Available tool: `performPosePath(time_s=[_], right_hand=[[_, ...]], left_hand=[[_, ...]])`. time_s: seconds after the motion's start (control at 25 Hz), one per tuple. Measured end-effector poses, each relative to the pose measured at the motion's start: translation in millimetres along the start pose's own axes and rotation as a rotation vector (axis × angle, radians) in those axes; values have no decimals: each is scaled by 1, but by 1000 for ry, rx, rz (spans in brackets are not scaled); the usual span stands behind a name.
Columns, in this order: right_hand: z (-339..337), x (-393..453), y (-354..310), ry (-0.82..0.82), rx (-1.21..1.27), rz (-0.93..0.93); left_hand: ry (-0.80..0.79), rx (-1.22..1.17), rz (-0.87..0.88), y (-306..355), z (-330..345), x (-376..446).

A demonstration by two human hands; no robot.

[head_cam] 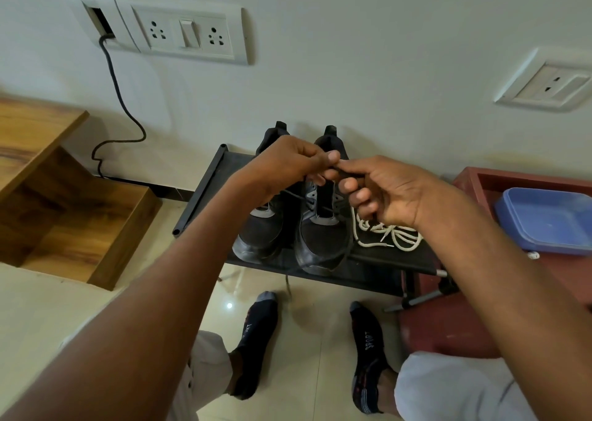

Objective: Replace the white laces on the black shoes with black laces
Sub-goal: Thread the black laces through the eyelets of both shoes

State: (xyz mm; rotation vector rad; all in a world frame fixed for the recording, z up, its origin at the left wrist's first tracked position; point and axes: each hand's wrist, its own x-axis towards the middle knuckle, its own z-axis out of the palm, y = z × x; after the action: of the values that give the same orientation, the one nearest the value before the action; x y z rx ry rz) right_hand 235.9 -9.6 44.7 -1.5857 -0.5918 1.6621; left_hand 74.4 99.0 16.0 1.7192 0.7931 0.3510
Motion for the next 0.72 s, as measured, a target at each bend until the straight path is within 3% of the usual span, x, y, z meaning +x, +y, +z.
performPosePath(time_s=[0.12, 0.28, 0.4, 0.48, 0.6, 0.72], right_hand=[[-16, -8, -3, 72, -125, -44], [-32, -9, -7, 277, 0, -318], [-24, -2, -5, 254, -132, -367], [-18, 2, 1, 244, -288, -368], [-14, 11, 10, 305, -737, -362], [-10, 16, 19, 203, -1094, -219]], left_hand=[[128, 194, -70, -7, -15, 2], [173, 823, -299, -24, -29, -3], [264, 619, -115, -15, -19, -2], [222, 529, -35, -10, -10, 3], [139, 736, -46, -23, 6, 10], [104, 784, -98, -41, 13, 20]])
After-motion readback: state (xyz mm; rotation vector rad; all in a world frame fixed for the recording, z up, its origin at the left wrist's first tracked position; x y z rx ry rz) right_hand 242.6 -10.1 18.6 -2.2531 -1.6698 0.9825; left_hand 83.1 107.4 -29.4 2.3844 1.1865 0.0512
